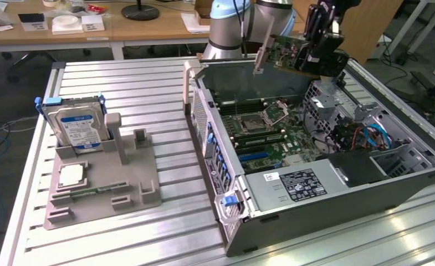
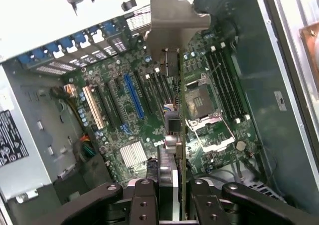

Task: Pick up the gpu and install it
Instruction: 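Insert the gpu into the slot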

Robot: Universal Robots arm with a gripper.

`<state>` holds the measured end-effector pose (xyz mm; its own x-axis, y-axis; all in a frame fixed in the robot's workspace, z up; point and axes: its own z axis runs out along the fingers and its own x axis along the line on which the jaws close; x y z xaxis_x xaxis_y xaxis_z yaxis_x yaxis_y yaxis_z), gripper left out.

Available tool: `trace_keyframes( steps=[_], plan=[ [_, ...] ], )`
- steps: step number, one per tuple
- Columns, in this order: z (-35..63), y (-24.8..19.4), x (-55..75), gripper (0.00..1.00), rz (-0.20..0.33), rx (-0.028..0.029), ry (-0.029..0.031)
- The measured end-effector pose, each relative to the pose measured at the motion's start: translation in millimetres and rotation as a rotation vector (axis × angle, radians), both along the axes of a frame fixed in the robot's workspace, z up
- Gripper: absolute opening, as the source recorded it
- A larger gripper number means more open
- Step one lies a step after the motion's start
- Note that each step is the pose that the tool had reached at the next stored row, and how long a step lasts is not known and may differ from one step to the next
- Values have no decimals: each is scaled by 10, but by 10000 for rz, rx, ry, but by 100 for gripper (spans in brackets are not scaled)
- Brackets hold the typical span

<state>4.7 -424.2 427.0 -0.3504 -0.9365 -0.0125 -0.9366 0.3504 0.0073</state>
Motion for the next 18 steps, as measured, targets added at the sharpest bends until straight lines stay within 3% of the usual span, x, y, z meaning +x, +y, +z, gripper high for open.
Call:
trace_keyframes(
  steps=[5,15,18],
  plan=[
    [-29,0,0,28,711,-2,-125],
    [-71,-1,-1,28,1658,-11,-364],
    [-84,0,-1,28,1892,-16,-508]
  ],
)
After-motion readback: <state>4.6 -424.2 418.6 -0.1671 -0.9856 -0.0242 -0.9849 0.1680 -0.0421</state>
